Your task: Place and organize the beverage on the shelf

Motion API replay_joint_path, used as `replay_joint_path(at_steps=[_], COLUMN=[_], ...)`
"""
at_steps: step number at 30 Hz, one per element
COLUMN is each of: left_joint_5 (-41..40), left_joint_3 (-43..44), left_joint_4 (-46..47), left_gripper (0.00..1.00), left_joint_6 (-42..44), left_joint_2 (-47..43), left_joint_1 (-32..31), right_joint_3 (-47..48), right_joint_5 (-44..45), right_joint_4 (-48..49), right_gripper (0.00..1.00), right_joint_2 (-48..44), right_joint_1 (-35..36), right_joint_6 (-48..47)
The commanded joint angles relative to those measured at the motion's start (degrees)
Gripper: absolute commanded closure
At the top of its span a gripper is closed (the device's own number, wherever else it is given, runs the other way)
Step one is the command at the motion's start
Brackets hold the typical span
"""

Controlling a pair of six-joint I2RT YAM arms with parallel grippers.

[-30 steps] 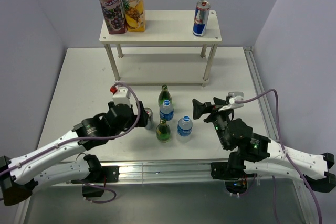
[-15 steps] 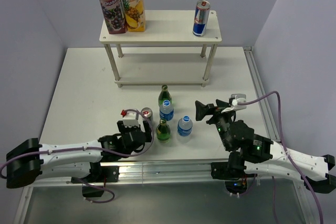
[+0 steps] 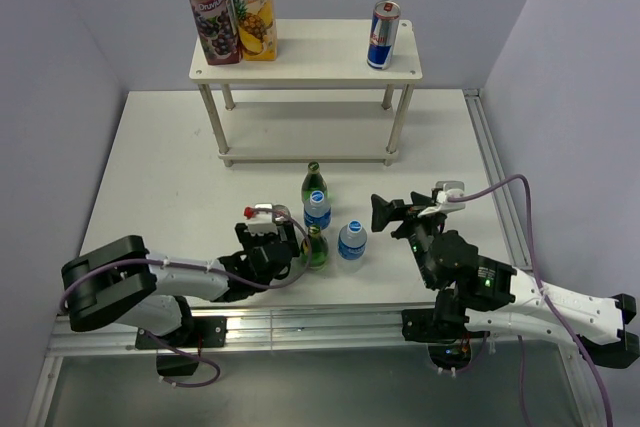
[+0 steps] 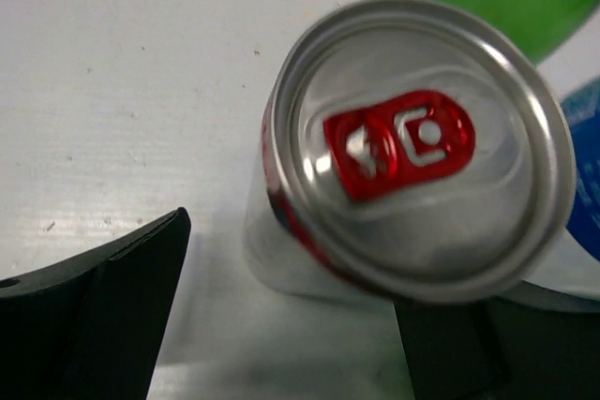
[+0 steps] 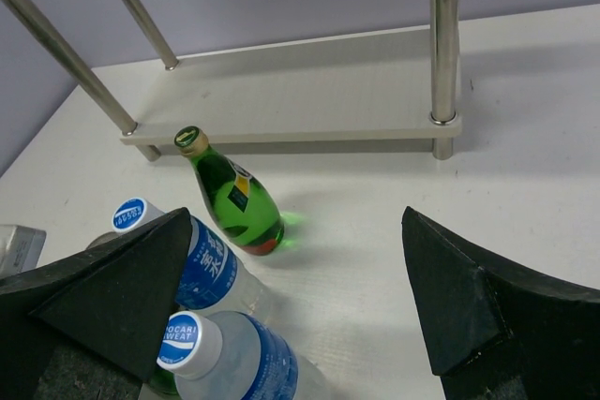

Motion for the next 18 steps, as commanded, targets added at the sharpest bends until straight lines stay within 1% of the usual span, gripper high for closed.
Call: replay_joint_path(at_steps=[1, 6, 8, 10, 11, 12, 13, 14, 15, 16, 17, 18], left_joint_5=[2.10, 5.96, 6.41, 6.68, 6.42, 6.33, 6.33, 5.98, 5.98, 5.28, 4.66, 4.31], left_joint_3=[0.93, 2.34, 3.39, 4.01, 4.62, 4.89, 5.15, 6.02, 6.64, 7.52, 10.31, 12.08], left_joint_4=[10.55, 15.56, 16.18, 16.54, 16.36, 15.75, 15.14, 14.17, 12.86, 8.06, 4.88, -2.29], left_gripper=[0.11, 0.16, 0.20, 0.28, 0.47, 0.58, 0.76, 0.85, 0.90, 0.95, 1.00, 1.00], left_joint_6=[5.25, 9.21, 10.09, 10.71, 10.71, 10.62, 10.80, 10.63, 10.36, 9.84, 9.66, 9.83], left_joint_2=[2.29, 6.06, 7.21, 8.53, 8.80, 8.89, 8.89, 8.62, 7.49, 6.61, 5.73, 3.46], left_joint_1=[3.89, 8.90, 9.70, 10.31, 10.40, 10.49, 10.58, 10.58, 10.58, 10.58, 10.58, 10.58], right_joint_3=[-0.41, -0.85, -0.94, -0.94, -0.94, -1.03, -0.94, -0.94, -1.12, -1.21, -1.03, -1.21], right_joint_5=[1.26, 0.91, 0.91, 0.91, 0.91, 0.99, 1.00, 1.00, 1.00, 1.00, 1.00, 1.17], right_joint_4=[1.78, 3.01, 3.54, 3.81, 3.89, 3.98, 3.98, 3.98, 3.98, 4.07, 3.90, 3.89], right_gripper=[0.00, 0.00, 0.00, 0.00, 0.00, 0.00, 0.00, 0.00, 0.00, 0.00, 0.00, 0.00], right_joint_2=[0.11, 1.08, 1.34, 1.78, 1.96, 2.14, 2.14, 1.96, 1.96, 1.79, 1.79, 1.52], right_joint_1=[0.49, 0.49, 0.49, 0.49, 0.40, 0.40, 0.49, 0.49, 0.40, 0.49, 0.40, 0.40], right_joint_6=[-0.01, -0.63, -0.89, -0.98, -0.98, -1.15, -1.33, -1.25, -1.16, -1.24, -1.24, -1.16])
